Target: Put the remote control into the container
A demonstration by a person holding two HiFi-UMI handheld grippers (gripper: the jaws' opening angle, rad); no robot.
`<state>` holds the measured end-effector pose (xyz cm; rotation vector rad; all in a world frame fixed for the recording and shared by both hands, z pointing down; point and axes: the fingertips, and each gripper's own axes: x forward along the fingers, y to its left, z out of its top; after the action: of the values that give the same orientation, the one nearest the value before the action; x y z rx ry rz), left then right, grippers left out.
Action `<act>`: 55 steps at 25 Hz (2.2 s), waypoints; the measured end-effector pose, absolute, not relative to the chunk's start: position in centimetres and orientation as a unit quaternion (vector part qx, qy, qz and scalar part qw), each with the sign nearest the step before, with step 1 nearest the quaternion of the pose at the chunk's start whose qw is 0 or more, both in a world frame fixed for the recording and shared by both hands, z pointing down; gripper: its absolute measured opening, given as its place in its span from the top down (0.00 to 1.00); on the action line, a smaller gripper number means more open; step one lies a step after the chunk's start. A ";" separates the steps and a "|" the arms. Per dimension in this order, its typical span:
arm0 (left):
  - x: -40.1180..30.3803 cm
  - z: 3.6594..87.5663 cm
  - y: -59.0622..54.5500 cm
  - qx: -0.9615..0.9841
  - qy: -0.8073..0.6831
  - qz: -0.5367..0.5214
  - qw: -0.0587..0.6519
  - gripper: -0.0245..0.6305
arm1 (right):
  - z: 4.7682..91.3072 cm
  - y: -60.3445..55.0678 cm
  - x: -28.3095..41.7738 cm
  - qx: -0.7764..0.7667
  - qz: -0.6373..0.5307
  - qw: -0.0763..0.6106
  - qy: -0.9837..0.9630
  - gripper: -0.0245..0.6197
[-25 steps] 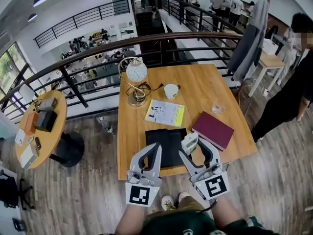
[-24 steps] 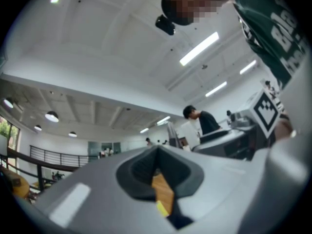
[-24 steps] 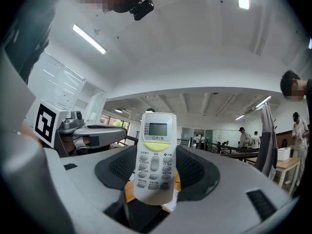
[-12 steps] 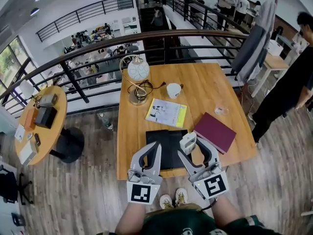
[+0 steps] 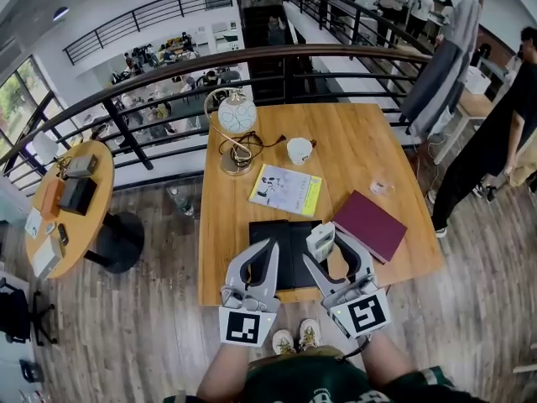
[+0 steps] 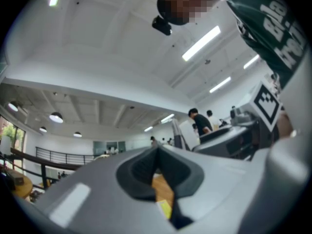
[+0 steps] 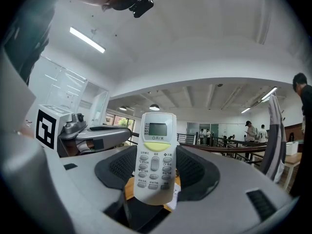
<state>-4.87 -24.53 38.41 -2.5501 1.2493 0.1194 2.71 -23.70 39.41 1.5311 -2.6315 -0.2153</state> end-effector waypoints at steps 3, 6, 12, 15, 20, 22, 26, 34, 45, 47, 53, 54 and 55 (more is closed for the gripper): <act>-4.7 38.7 -25.0 -0.886 0.437 0.039 0.153 0.97 | 40.9 -24.6 2.9 0.500 -0.058 0.063 -0.862 0.55; -3.9 39.0 -25.3 -0.881 0.440 0.038 0.169 0.97 | 43.2 -25.7 3.3 0.500 -0.043 0.083 -0.861 0.55; -2.9 39.8 -26.2 -0.883 0.436 0.030 0.174 0.97 | 46.9 -27.2 3.5 0.494 -0.001 0.118 -0.862 0.55; -3.0 40.0 -26.5 -0.881 0.439 0.027 0.173 0.97 | 49.1 -28.1 3.5 0.486 0.021 0.143 -0.862 0.55; -3.3 40.3 -26.9 -0.879 0.444 0.024 0.172 0.97 | 52.6 -29.5 3.5 0.477 0.059 0.175 -0.859 0.55; -3.2 40.4 -26.9 -0.880 0.443 0.024 0.170 0.97 | 54.1 -29.9 3.6 0.476 0.072 0.189 -0.856 0.55; -3.1 40.6 -26.9 -0.880 0.443 0.023 0.172 0.97 | 56.8 -30.4 3.7 0.475 0.098 0.215 -0.848 0.55; -3.5 41.1 -27.2 -0.879 0.449 0.019 0.162 0.97 | 62.5 -31.1 3.6 0.454 0.153 0.273 -0.834 0.55; -3.3 41.3 -27.5 -0.885 0.439 0.021 0.154 0.97 | 69.5 -31.7 4.2 0.430 0.227 0.348 -0.802 0.55; -3.3 41.2 -27.5 -0.885 0.440 0.025 0.148 0.97 | 70.7 -31.6 4.4 0.429 0.238 0.358 -0.794 0.55; -3.7 41.2 -27.9 -0.884 0.440 0.017 0.156 0.97 | 73.6 -31.5 4.7 0.421 0.265 0.401 -0.769 0.55; -3.8 41.3 -27.9 -0.884 0.440 0.016 0.155 0.97 | 74.0 -31.5 4.7 0.419 0.268 0.407 -0.766 0.55; -3.9 41.3 -27.9 -0.885 0.440 0.016 0.154 0.97 | 74.4 -31.5 4.8 0.417 0.271 0.415 -0.762 0.55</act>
<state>-3.85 -27.89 41.27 -2.5365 1.2610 0.0454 4.77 -31.48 74.45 1.0488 -1.9150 0.6798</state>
